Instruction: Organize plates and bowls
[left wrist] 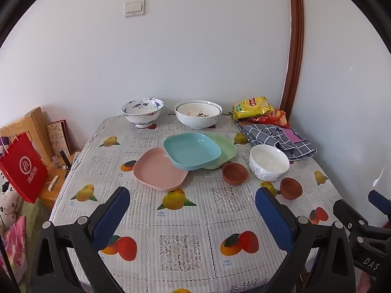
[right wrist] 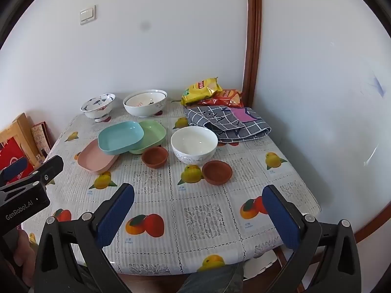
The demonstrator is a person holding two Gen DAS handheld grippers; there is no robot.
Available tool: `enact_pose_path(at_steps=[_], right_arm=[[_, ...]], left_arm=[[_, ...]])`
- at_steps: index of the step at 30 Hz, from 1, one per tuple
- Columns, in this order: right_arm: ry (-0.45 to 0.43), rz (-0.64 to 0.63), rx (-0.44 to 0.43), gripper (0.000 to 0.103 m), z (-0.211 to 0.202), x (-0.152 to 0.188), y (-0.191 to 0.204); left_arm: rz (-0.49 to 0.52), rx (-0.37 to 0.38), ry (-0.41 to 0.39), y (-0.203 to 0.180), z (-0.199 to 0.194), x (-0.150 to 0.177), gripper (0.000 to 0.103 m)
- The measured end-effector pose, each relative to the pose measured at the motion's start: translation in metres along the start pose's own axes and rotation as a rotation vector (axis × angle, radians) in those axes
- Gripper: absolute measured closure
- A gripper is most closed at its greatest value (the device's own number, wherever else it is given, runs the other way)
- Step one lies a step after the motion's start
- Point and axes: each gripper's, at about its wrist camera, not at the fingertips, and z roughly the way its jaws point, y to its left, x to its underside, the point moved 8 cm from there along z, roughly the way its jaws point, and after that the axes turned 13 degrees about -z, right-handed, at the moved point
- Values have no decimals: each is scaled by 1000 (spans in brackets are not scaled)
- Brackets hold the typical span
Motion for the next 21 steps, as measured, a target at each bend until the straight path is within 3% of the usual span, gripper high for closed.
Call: enact_pose_path(at_steps=[21], right_arm=[[-1,13,-8,0,-8,1,-1]], left_arm=[[10,7,-5,-3,-7,0,0]])
